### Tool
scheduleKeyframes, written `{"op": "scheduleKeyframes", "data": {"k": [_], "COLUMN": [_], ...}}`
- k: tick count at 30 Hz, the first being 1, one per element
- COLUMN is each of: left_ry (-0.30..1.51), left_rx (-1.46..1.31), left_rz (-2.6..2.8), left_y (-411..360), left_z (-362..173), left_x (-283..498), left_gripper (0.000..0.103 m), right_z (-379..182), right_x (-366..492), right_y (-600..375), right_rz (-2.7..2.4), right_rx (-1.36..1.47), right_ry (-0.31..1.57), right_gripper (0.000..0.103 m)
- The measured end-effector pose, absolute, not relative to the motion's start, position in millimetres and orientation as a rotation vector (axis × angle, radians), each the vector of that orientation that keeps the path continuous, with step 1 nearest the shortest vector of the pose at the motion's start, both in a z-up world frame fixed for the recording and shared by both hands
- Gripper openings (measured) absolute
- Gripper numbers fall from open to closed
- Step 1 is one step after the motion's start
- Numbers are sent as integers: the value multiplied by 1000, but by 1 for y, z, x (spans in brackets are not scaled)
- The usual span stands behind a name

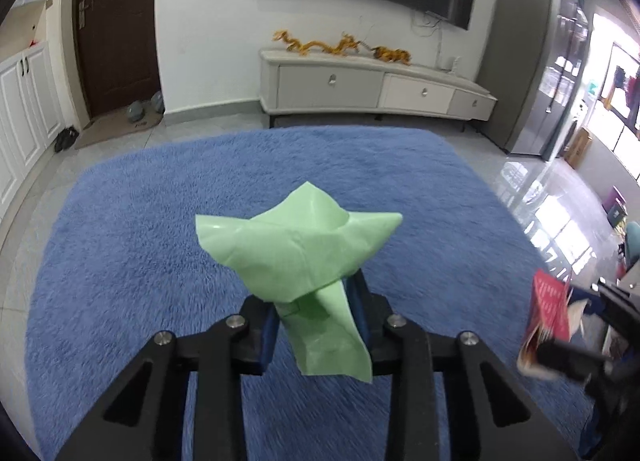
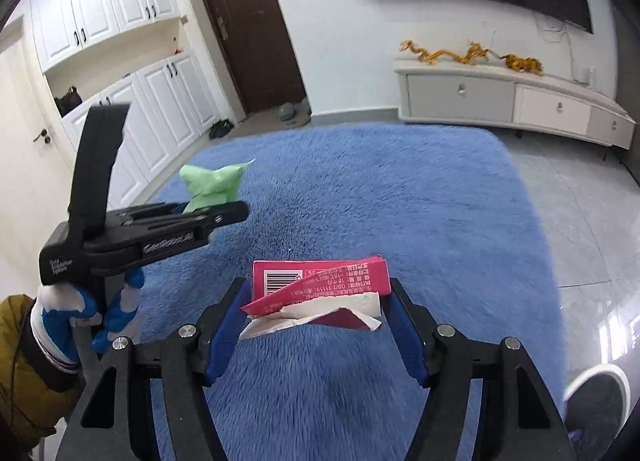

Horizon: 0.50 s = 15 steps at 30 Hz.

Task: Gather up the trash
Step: 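Carry green bag and pink wrapper in both tools to the bin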

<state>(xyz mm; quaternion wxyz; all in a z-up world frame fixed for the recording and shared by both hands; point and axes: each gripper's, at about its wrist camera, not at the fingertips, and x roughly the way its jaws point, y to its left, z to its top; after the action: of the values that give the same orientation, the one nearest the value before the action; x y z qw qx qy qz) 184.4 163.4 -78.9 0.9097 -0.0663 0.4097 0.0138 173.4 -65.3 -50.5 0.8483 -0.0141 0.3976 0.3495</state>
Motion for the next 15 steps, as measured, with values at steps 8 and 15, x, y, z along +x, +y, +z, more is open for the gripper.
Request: {"op": "scheduleKeyframes", "data": {"k": [8, 15], "left_ry": [754, 735], "left_rx": [-47, 41], "left_rz": [-73, -233], "left_y": [105, 7], "left_z": [-17, 7], "left_x": [150, 153], "left_gripper": [30, 30], "right_z": [3, 15], "right_x": [142, 130], "right_y": [-149, -250], "right_rz": [596, 396], "right_rx": [41, 111], "right_ry": [707, 651], "right_gripper": [66, 66]}}
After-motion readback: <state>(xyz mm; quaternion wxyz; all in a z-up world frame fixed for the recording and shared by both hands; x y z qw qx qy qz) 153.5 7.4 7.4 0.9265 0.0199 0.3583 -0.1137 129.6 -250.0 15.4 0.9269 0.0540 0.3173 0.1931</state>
